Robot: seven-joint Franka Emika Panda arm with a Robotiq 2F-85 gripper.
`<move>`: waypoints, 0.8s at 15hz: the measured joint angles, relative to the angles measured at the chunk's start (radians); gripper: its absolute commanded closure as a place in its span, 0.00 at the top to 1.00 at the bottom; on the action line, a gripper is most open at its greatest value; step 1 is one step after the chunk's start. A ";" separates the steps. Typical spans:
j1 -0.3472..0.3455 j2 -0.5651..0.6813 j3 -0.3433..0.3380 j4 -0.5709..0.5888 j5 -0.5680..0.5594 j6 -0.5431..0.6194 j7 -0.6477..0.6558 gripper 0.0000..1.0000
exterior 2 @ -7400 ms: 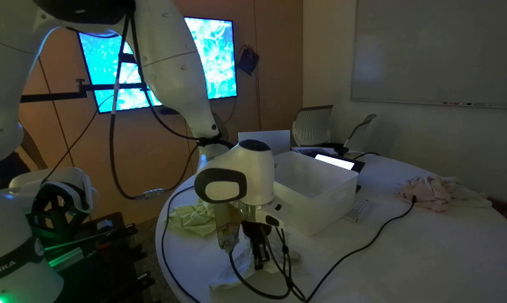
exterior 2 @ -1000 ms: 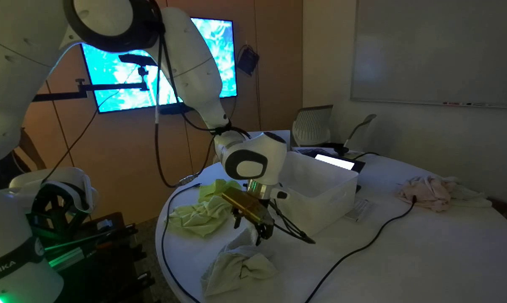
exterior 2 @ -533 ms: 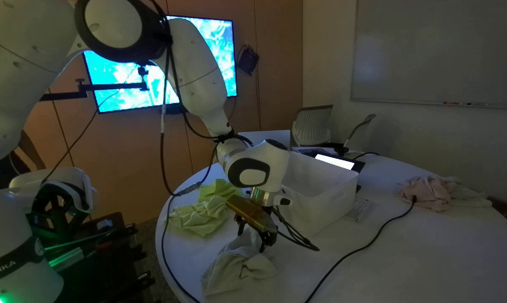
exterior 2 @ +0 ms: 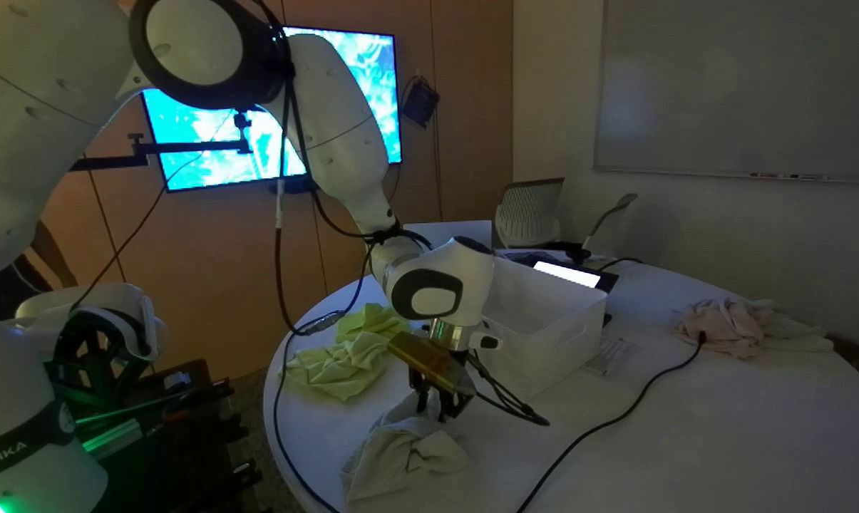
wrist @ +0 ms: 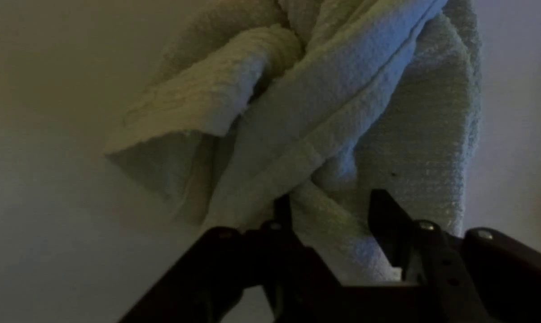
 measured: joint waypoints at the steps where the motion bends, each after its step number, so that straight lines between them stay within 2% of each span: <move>1: -0.001 -0.003 -0.001 0.002 0.000 0.000 0.004 0.12; 3: -0.004 -0.013 -0.001 0.003 0.000 0.000 0.012 0.01; 12: -0.029 -0.110 -0.002 -0.015 0.000 -0.025 0.025 0.01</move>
